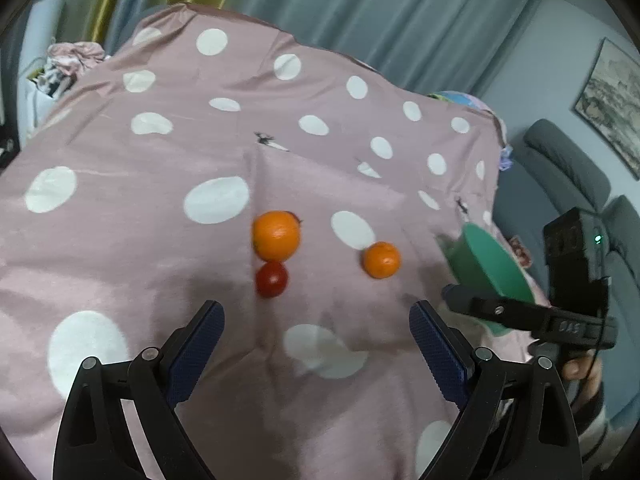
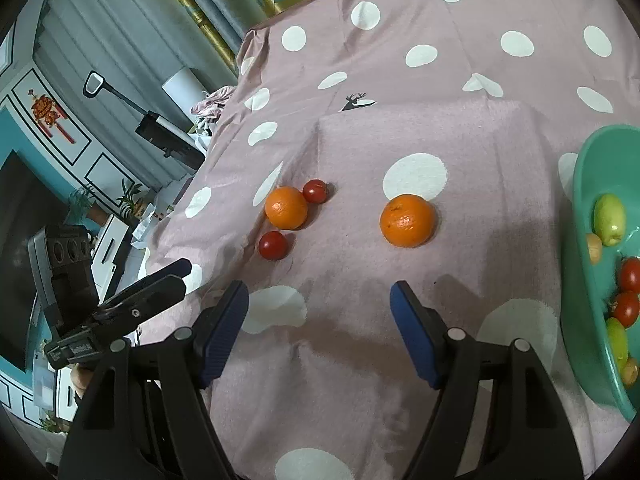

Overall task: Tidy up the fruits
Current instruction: 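Withdraw both open tools from the bowl back over the loose fruit, then lower the left tool onto a red tomato beside an orange and close, then grasp a red cherry tomato with the right tool while the left tool holds its tomato, then lift both held tomatoes and move them toward the green bowl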

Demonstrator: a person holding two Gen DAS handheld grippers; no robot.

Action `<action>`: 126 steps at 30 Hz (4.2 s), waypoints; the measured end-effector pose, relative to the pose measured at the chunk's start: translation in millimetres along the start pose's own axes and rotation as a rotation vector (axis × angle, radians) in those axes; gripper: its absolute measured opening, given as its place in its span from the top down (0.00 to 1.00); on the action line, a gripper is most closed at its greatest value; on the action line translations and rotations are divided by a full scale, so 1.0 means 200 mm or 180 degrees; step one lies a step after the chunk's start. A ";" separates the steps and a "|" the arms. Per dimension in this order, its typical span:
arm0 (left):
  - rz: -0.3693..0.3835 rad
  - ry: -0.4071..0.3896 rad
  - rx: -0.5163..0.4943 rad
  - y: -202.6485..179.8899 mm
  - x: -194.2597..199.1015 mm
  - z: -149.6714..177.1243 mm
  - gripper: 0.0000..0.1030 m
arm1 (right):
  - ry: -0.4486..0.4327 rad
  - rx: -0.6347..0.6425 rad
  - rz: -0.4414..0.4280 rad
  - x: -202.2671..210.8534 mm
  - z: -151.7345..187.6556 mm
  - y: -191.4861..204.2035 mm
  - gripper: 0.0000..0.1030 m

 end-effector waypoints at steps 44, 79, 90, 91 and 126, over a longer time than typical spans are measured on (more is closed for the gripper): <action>-0.1062 0.1762 -0.2092 -0.01 -0.55 0.09 0.69 | -0.0108 -0.0379 -0.0537 0.03 0.07 -0.15 0.28; -0.0085 0.0330 -0.0094 0.08 -0.20 -0.18 0.72 | 0.0194 0.0675 0.0134 -0.44 -0.28 0.02 0.48; -0.0014 0.0287 -0.0107 0.11 -0.21 -0.22 0.72 | 0.0646 0.1538 0.0240 -0.72 -0.29 0.06 0.56; -0.0020 0.0286 -0.0109 0.12 -0.21 -0.22 0.72 | 0.0641 0.1624 0.0227 -0.74 -0.30 0.07 0.57; -0.0243 0.0305 -0.0263 0.05 -0.24 -0.22 0.72 | 0.0188 0.0743 -0.0190 -0.39 -0.28 0.06 0.74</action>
Point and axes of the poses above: each gripper's, at about its wrist camera, not at the fingertips, and x roughly against the way its jaws point, y to its left, z to its underside, the point moved 7 cm from there along -x, roughly the way its jaws point, and after that the axes turned 8 degrees about -y, right-handed, at the moved point
